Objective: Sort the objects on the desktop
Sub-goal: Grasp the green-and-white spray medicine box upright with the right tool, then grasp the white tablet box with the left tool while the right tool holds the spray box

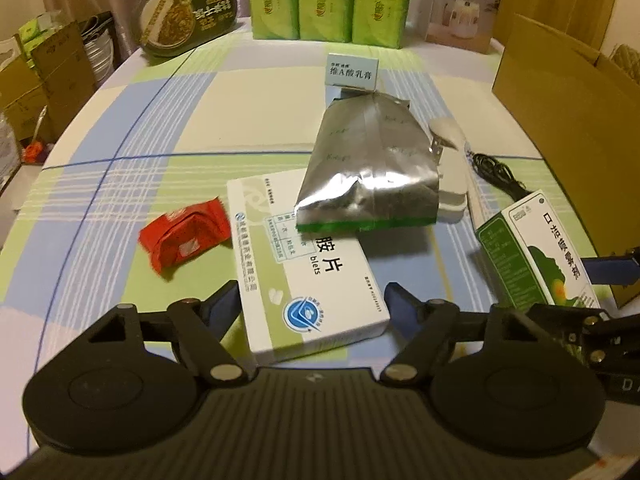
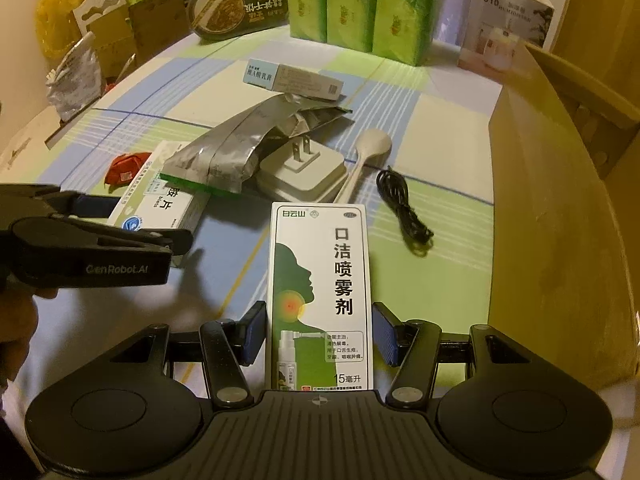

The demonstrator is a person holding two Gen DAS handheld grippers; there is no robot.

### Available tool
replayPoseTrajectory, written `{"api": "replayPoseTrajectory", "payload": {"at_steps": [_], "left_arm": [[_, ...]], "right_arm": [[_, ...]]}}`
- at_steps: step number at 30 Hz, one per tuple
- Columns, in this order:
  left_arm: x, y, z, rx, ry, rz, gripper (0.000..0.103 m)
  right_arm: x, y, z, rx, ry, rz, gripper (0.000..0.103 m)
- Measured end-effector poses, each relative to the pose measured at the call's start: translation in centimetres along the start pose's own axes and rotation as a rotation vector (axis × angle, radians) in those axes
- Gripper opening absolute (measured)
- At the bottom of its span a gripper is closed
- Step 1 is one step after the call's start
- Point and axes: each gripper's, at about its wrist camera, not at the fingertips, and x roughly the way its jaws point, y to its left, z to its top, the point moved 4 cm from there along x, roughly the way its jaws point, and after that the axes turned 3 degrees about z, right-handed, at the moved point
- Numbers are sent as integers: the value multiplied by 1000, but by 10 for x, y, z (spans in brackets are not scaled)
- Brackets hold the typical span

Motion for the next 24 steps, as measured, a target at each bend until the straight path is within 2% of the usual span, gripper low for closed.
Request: {"api": "replayPoseTrajectory", "payload": {"at_steps": [6,9,12,19,24], "left_arm": [[-37,-13,-36,18,44,-42,71],[-59,-26,-57,58,42,-73,71],[-75,-32,-68,84,20,-70,70],[-76,-32,-65,92,-17,-48,77],[-70,-37,-65,111,-25,-57,77]], "right_arm": [[-18,-1,-22,67,21,27,52],[-29,-3,-38,95,39,25,53],[-36,-4,-52,108,50,26,53],[-42,-2,-70,92,3,12,56],[-43,-4,-75,75,-26,0,63]]}}
